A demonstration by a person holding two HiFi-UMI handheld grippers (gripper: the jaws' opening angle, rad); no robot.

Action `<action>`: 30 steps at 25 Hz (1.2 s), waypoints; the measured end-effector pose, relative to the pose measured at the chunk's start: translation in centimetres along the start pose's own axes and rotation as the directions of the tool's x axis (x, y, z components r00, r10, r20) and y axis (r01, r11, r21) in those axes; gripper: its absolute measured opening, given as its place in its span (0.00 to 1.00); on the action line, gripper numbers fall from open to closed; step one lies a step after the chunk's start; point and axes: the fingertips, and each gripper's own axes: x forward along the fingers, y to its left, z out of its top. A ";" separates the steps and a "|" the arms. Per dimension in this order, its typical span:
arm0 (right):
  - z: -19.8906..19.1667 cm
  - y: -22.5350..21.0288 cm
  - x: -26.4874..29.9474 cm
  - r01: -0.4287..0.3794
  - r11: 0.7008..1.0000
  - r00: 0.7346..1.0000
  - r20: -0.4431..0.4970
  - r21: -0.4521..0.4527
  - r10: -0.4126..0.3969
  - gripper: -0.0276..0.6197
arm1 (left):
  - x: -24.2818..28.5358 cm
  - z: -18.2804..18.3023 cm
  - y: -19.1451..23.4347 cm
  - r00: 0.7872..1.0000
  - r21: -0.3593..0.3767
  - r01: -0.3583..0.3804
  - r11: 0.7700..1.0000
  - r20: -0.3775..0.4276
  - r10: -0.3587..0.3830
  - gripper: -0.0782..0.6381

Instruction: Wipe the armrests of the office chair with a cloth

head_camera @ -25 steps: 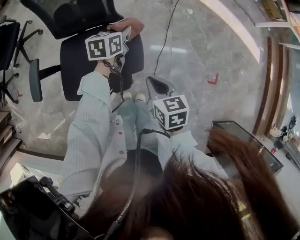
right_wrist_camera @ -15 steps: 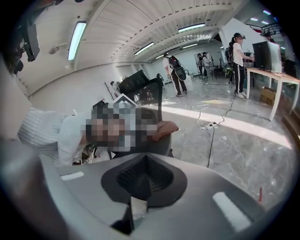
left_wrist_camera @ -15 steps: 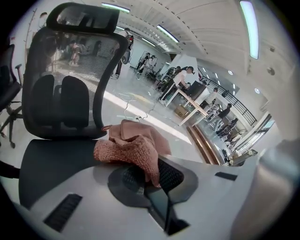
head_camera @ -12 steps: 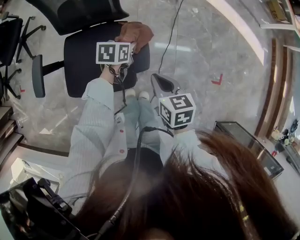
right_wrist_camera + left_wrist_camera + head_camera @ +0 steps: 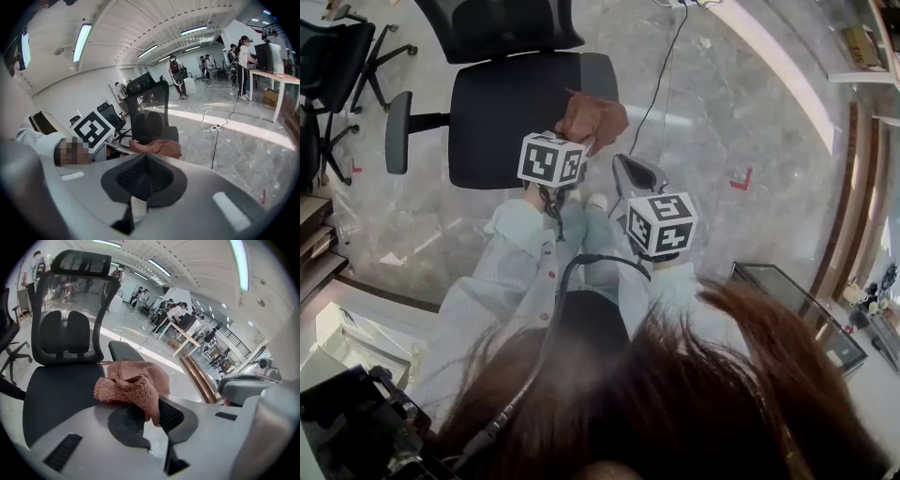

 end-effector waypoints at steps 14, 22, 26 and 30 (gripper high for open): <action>-2.7 0.8 -1.0 0.003 1.000 1.000 -0.031 0.024 -0.002 0.05 | -0.2 0.9 -0.2 1.000 0.088 -0.005 0.996 0.007 0.005 0.16; -3.9 -0.9 0.2 0.028 0.998 0.997 -0.073 0.056 -0.024 0.05 | 2.8 9.7 4.0 0.995 0.095 -0.042 0.995 0.099 0.033 0.16; -4.0 -2.5 1.1 0.043 0.994 0.996 -0.081 0.097 -0.035 0.05 | 5.0 13.9 6.0 0.988 0.076 -0.070 0.995 0.146 0.059 0.16; -4.4 -3.4 1.0 0.052 0.992 0.995 -0.085 0.116 -0.042 0.05 | 6.4 15.6 6.7 0.980 0.048 -0.096 0.994 0.178 0.086 0.16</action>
